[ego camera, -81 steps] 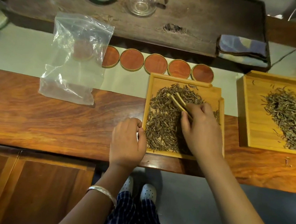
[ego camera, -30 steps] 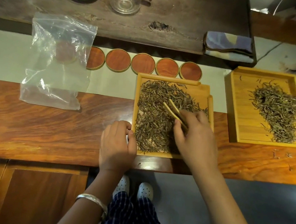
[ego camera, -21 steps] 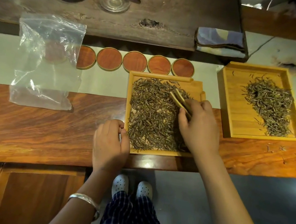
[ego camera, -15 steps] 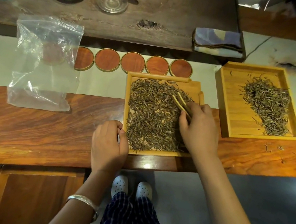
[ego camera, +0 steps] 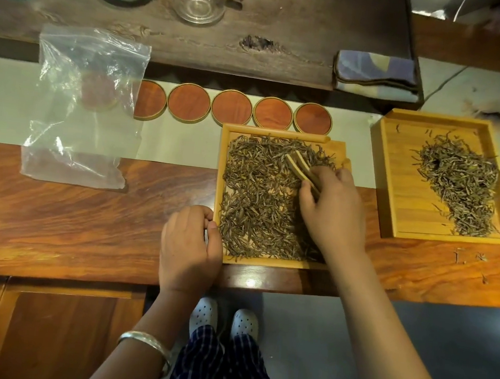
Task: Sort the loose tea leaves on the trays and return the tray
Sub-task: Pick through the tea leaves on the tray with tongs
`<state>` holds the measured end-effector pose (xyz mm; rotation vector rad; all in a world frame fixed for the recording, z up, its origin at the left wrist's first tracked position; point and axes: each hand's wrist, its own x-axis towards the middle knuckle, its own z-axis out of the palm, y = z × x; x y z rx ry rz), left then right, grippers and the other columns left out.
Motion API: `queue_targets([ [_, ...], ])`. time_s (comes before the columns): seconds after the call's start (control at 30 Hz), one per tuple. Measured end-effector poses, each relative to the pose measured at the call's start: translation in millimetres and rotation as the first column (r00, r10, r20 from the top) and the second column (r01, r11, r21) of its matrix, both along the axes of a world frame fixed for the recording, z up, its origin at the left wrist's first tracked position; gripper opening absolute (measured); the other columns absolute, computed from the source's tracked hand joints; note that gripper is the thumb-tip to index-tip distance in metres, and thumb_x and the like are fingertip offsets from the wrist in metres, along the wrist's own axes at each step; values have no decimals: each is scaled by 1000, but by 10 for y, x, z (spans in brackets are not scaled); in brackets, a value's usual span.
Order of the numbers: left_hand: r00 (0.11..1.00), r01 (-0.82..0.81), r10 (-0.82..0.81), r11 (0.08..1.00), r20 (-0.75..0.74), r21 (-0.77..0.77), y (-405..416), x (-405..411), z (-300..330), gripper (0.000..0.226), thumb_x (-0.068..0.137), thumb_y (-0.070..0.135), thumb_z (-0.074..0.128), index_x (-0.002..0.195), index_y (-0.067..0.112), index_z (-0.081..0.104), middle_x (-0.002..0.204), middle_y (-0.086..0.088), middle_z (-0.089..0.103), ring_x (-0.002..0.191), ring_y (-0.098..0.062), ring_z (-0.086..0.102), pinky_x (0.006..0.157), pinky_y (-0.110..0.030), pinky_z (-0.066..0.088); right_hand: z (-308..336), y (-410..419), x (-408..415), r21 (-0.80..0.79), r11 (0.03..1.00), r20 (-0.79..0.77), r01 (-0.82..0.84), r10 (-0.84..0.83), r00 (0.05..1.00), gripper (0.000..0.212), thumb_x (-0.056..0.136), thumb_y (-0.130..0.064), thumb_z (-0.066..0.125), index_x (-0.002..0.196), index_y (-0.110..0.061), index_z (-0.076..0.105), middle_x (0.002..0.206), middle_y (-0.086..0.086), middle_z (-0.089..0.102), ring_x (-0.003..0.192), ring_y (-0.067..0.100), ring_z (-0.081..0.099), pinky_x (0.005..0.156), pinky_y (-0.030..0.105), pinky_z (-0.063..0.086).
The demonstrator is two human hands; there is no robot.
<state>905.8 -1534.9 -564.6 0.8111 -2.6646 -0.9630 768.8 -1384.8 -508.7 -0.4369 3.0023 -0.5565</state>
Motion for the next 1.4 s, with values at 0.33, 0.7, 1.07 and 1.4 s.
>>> queue_targets([
  [0.33, 1000, 5, -5, 1000, -16, 13, 10, 2, 15, 11, 84, 20, 43, 87, 15, 52, 79, 5, 45, 75, -18, 41, 70, -34, 33, 25, 279, 254, 14, 1000, 6, 10, -11, 1000, 32, 92, -28, 54, 120, -12, 60, 106, 11, 55, 80, 29, 61, 61, 27, 40],
  [0.7, 1000, 12, -12, 1000, -7, -6, 13, 11, 25, 9, 85, 19, 44, 87, 14, 51, 80, 0, 50, 77, -21, 44, 70, -40, 39, 11, 322, 303, 6, 1000, -3, -3, 3, 1000, 30, 93, -27, 55, 120, -14, 60, 109, 10, 56, 82, 28, 61, 61, 26, 38],
  [1.07, 999, 13, -13, 1000, -37, -18, 26, 11, 39, 11, 85, 17, 43, 87, 11, 53, 80, 4, 45, 76, -21, 43, 70, -38, 36, -31, 439, 44, 25, 997, -46, 67, -66, 997, 34, 93, -27, 52, 123, -12, 58, 110, 14, 54, 88, 35, 60, 63, 30, 40],
  [1.4, 1000, 2, -2, 1000, -12, 10, 23, 6, 21, 9, 85, 19, 44, 87, 15, 51, 80, 3, 49, 77, -20, 44, 70, -37, 37, -4, 355, -43, 9, 998, -63, 56, -55, 996, 34, 94, -26, 52, 124, -10, 57, 110, 15, 54, 89, 35, 59, 65, 32, 45],
])
